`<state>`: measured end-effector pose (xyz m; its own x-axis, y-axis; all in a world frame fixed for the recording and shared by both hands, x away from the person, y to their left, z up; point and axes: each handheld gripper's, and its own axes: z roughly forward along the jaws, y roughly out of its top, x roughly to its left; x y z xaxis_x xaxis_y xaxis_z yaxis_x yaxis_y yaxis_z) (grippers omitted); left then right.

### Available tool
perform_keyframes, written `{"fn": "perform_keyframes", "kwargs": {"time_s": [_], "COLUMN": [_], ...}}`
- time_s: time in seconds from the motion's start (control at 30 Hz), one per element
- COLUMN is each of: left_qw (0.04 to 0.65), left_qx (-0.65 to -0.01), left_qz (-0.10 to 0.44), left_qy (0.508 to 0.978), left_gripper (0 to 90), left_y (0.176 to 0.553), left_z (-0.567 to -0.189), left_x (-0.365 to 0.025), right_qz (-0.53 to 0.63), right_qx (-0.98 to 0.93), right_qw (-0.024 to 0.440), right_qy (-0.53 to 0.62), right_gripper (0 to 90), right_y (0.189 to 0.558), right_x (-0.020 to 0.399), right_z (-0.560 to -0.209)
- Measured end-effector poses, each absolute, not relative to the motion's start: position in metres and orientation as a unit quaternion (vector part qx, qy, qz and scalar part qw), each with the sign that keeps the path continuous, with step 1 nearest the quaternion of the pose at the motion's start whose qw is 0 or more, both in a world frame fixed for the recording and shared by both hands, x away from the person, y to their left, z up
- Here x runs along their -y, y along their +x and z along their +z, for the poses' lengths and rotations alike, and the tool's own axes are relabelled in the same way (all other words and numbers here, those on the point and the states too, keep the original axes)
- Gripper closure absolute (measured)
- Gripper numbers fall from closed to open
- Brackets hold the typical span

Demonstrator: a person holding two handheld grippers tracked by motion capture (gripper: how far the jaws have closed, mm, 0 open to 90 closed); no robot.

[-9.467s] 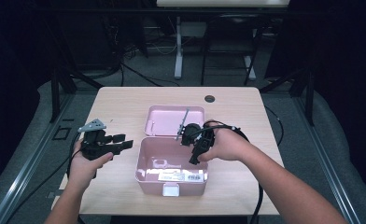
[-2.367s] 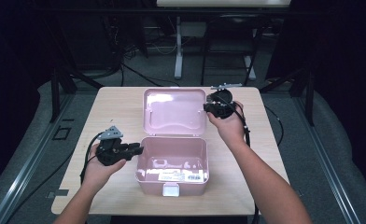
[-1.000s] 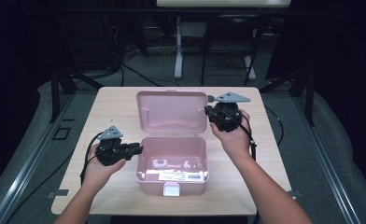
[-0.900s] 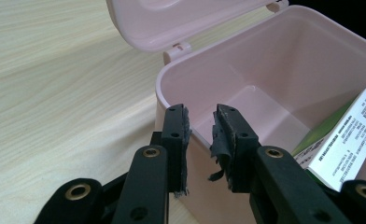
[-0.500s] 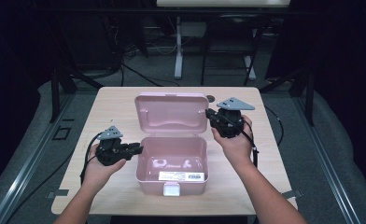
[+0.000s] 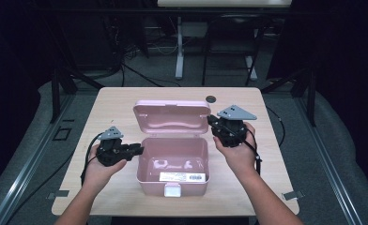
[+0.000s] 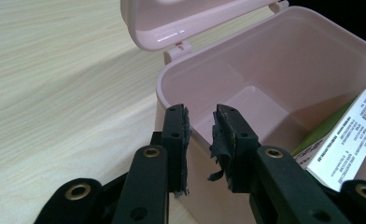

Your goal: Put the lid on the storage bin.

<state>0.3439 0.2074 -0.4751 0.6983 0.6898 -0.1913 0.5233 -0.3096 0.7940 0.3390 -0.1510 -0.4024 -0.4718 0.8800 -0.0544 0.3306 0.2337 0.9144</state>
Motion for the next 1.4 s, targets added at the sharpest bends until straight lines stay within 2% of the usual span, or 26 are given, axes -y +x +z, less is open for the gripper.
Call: {"fn": "perform_keyframes", "kwargs": {"time_s": [0.37, 0.7, 0.9, 1.07, 1.33, 1.4], "left_qw": [0.48, 0.489, 0.49, 0.494, 0.49, 0.488], "left_qx": [-0.383, -0.381, -0.38, -0.376, -0.366, -0.367], "left_qz": [0.134, 0.164, 0.185, 0.198, 0.202, 0.203], "left_qy": [0.778, 0.767, 0.763, 0.759, 0.765, 0.765], "left_gripper": [70.0, 62.5, 61.2, 64.4, 75.7, 76.1], "left_y": [0.34, 0.348, 0.35, 0.351, 0.35, 0.349], "left_z": [-0.436, -0.412, -0.394, -0.38, -0.374, -0.374], "left_x": [-0.224, -0.215, -0.208, -0.206, -0.199, -0.198], "right_qz": [0.464, 0.484, 0.49, 0.49, 0.501, 0.502], "right_qx": [-0.725, -0.716, -0.715, -0.717, -0.716, -0.716], "right_qw": [0.291, 0.272, 0.262, 0.26, 0.232, 0.229], "right_qy": [0.418, 0.423, 0.425, 0.422, 0.428, 0.427], "right_gripper": [86.8, 85.3, 83.3, 80.9, 77.1, 76.5], "right_y": [0.333, 0.331, 0.33, 0.329, 0.329, 0.329], "right_x": [0.153, 0.157, 0.159, 0.159, 0.162, 0.163], "right_z": [-0.403, -0.407, -0.407, -0.407, -0.407, -0.407]}}
